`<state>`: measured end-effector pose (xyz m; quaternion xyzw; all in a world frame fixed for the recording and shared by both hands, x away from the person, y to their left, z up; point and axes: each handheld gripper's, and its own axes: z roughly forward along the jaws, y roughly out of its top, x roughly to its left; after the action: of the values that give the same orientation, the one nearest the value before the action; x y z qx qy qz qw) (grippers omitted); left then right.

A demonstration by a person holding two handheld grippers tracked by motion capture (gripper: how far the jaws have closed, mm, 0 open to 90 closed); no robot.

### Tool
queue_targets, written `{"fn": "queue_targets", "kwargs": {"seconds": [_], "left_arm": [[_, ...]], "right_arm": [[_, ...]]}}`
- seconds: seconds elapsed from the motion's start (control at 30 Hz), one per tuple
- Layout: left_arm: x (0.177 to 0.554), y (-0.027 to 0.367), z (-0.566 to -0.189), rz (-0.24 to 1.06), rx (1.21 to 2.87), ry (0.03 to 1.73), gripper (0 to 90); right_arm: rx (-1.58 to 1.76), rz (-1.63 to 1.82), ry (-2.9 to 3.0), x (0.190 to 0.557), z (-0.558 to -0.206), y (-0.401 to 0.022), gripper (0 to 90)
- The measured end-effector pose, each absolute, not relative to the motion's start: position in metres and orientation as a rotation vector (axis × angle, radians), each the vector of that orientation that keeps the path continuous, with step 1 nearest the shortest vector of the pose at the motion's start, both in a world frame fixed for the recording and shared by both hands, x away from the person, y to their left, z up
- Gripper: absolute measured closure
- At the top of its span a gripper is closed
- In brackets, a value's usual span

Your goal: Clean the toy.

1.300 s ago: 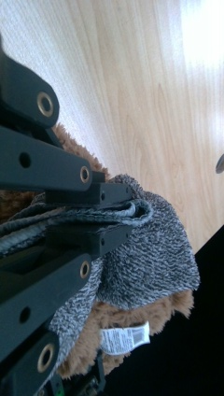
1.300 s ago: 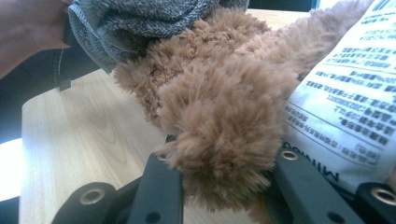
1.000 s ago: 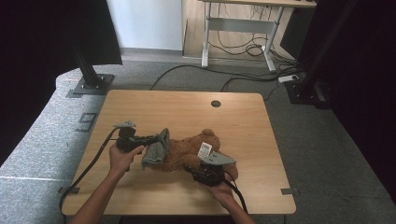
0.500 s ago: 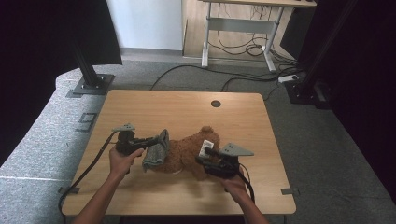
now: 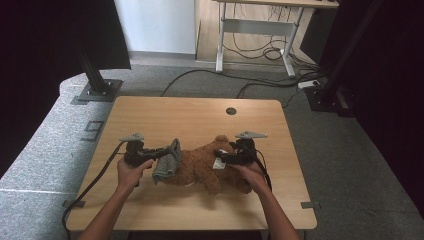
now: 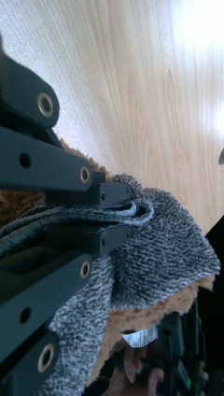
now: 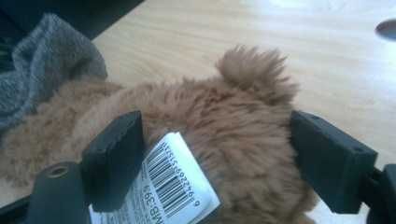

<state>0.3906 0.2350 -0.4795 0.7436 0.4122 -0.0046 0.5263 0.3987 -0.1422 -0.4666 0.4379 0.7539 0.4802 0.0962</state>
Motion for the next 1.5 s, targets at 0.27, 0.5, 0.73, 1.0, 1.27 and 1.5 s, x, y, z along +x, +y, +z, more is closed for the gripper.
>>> {"fn": "queue_targets", "kwargs": {"seconds": [0.27, 0.5, 0.73, 1.0, 1.27, 1.5], "left_arm": [[0.39, 0.235, -0.479, -0.02, 1.775, 0.985, 81.4], [0.391, 0.238, -0.479, -0.02, 1.766, 0.995, 81.2], [0.394, 0.243, -0.474, -0.016, 1.734, 1.001, 80.7], [0.399, 0.251, -0.461, 0.012, 1.691, 1.009, 80.0], [0.401, 0.248, -0.467, -0.007, 1.709, 1.016, 79.8], [0.399, 0.243, -0.46, -0.043, 1.682, 0.958, 82.0]], "right_arm": [[1.337, 1.362, 2.3, 0.4, -0.478, -0.143, 27.5], [1.323, 1.461, 2.312, 0.396, -0.486, -0.141, 60.1], [1.315, 1.538, 2.179, 0.395, -0.486, -0.138, 71.2], [1.214, 1.595, 2.004, 0.399, -0.474, -0.13, 73.9], [1.09, 1.629, 1.985, 0.398, -0.478, -0.136, 71.1], [1.058, 1.622, 2.064, 0.385, -0.488, -0.145, 71.5]]}}
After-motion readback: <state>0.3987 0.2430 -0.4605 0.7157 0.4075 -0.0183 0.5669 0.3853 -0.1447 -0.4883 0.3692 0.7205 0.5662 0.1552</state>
